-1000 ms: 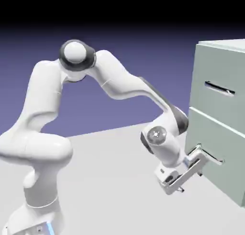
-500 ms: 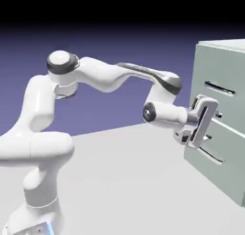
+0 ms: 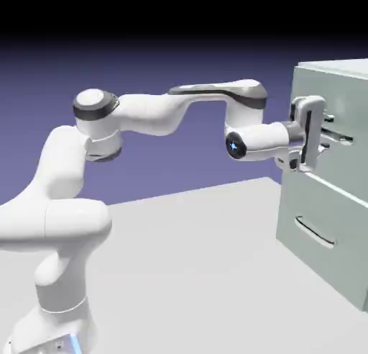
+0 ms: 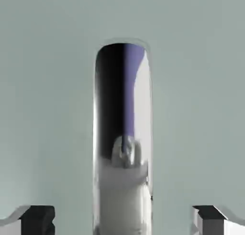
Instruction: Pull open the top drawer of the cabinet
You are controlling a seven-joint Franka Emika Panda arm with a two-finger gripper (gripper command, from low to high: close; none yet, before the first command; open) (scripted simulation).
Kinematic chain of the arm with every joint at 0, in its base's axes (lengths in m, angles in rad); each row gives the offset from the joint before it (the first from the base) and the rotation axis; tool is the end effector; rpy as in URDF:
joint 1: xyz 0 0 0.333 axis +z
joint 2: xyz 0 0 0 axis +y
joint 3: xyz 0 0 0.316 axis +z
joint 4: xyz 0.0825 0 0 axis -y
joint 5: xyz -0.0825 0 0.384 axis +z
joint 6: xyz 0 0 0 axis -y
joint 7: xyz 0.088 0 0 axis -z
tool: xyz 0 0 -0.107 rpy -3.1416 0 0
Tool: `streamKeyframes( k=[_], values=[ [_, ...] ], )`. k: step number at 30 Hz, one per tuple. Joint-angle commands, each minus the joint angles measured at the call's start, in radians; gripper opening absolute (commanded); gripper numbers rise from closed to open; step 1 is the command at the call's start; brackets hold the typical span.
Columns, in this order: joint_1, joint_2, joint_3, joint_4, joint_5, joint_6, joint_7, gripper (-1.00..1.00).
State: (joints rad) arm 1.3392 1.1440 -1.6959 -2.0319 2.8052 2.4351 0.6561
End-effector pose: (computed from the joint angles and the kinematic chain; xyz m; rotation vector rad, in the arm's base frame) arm 0.5946 -0.0219 0.4651 -0.6135 1.4802 -0.6136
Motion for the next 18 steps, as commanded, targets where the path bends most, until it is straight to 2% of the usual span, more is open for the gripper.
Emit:
streamKeyframes(
  k=[1, 18],
  values=[
    [0.029, -0.001, -0.015, -0.036, -0.005, -0.010, -0.003, -1.00],
    [0.587, 0.109, -0.345, -0.651, -0.132, -0.106, 0.005, -1.00]
  ],
)
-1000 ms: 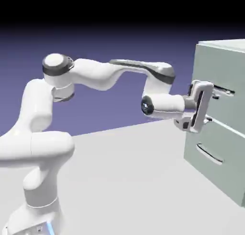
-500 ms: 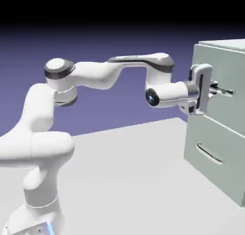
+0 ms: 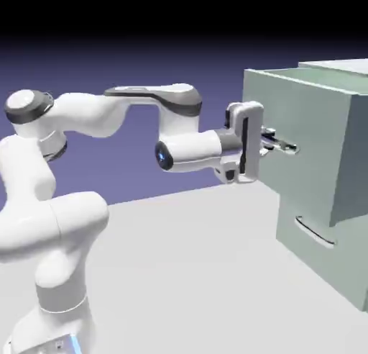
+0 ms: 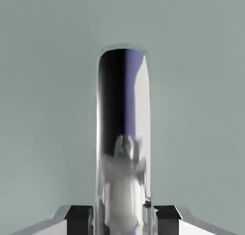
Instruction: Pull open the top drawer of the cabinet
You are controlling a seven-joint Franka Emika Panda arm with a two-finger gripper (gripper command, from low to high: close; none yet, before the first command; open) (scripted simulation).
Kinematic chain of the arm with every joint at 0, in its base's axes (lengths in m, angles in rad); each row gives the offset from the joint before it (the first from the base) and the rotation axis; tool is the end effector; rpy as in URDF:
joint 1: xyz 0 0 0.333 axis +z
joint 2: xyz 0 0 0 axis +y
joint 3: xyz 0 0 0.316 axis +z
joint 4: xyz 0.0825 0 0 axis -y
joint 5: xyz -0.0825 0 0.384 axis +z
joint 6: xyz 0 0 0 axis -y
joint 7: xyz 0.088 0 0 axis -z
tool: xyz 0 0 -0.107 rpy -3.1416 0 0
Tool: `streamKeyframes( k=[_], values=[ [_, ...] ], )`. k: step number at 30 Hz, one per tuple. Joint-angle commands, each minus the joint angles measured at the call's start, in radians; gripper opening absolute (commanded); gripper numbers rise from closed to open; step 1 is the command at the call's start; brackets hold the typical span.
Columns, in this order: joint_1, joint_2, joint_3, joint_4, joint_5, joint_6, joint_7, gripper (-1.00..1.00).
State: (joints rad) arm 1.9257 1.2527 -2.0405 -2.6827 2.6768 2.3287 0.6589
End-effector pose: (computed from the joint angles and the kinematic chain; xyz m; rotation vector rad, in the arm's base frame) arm 0.3935 -0.0220 0.4651 -0.6132 1.4796 -0.6139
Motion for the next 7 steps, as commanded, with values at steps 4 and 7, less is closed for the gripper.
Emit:
streamKeyframes(
  k=[4, 7],
  values=[
    [0.080, 0.039, -0.048, -0.075, -0.038, 0.006, 0.019, 1.00],
    [0.153, 0.078, -0.090, -0.136, -0.077, 0.021, 0.037, 1.00]
  ],
)
